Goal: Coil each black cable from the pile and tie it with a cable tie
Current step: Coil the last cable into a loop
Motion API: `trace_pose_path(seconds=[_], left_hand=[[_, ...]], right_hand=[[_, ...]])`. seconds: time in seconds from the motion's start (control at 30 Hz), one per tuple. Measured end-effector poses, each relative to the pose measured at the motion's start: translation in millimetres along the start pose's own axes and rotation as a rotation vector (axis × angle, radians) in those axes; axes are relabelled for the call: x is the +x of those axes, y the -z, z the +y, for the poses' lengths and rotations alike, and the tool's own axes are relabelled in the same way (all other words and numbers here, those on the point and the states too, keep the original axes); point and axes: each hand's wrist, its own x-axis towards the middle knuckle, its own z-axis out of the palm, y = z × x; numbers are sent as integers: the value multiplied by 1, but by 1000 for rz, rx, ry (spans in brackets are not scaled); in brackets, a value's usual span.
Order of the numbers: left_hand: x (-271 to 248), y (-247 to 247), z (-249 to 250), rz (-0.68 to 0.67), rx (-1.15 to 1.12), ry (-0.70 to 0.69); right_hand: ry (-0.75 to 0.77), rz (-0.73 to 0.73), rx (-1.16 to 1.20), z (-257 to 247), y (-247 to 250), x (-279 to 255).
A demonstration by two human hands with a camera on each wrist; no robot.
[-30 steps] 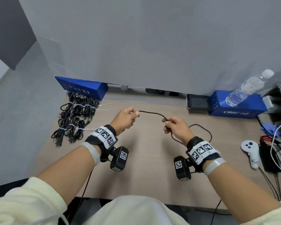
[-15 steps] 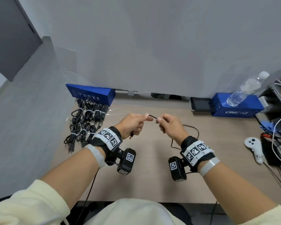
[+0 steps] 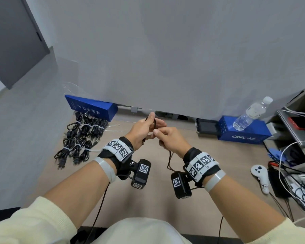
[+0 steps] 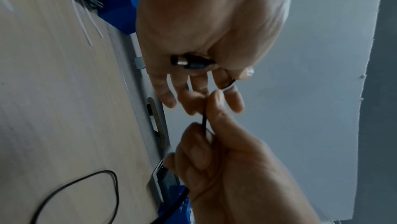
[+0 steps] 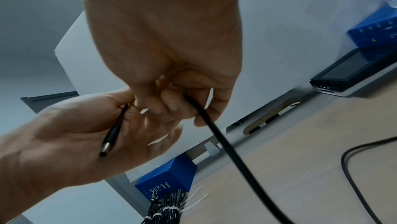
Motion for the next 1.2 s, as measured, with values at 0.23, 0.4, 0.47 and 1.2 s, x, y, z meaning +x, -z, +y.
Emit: trace_pose_path(seconds=[0.23, 0.4, 0.47, 1.2], left_hand=[[12, 1, 8, 516, -486, 49], [23, 15, 10, 568, -519, 50], [27, 14, 9, 558, -461, -9], [-4, 24, -5, -415, 410, 372]], right_hand=[[-58, -150, -9, -5, 4, -12], [-62, -97, -14, 2, 2, -15], [-29, -118, -94, -3, -1, -13], [78, 101, -81, 7, 13, 16]])
